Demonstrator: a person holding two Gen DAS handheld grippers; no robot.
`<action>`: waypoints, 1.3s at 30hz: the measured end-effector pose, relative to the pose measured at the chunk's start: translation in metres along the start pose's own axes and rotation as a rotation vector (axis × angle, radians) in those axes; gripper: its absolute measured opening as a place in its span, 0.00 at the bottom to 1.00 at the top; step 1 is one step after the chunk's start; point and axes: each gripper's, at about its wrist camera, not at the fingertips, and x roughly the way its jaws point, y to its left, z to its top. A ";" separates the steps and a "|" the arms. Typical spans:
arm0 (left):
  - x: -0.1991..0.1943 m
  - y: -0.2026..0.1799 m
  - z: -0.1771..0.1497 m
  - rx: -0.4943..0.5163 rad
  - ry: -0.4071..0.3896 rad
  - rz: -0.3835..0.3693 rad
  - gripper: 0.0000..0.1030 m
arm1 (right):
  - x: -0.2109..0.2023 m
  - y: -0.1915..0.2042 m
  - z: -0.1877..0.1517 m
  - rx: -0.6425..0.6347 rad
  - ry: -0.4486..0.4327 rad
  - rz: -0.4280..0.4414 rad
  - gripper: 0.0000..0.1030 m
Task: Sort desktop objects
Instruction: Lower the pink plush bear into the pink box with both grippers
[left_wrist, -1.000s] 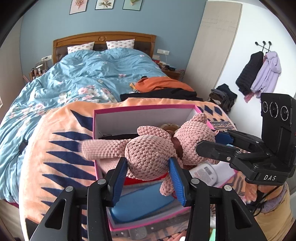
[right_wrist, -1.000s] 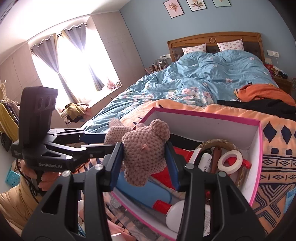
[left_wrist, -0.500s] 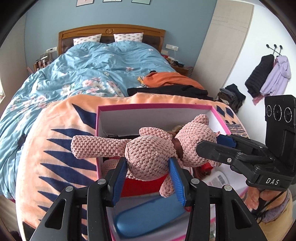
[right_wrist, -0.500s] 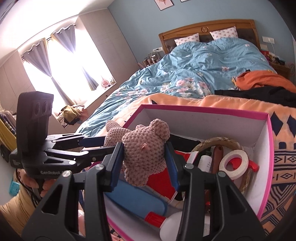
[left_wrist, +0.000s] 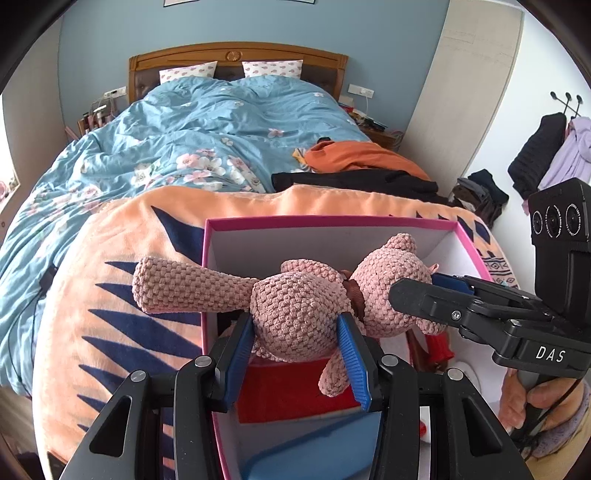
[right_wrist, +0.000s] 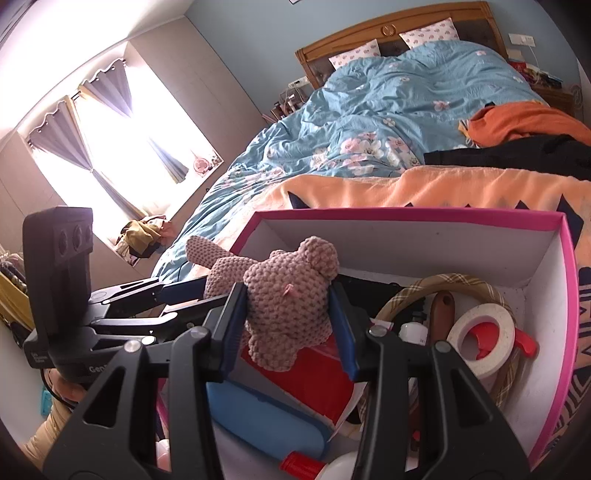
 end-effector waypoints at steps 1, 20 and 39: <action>0.002 0.000 0.001 0.004 0.002 0.010 0.45 | 0.002 0.000 0.001 0.000 0.003 -0.003 0.45; 0.029 -0.004 0.002 0.025 0.071 0.120 0.45 | 0.047 -0.018 0.018 0.045 0.202 -0.250 0.48; 0.016 -0.007 -0.001 0.040 0.032 0.124 0.45 | 0.053 -0.012 0.007 -0.025 0.258 -0.277 0.31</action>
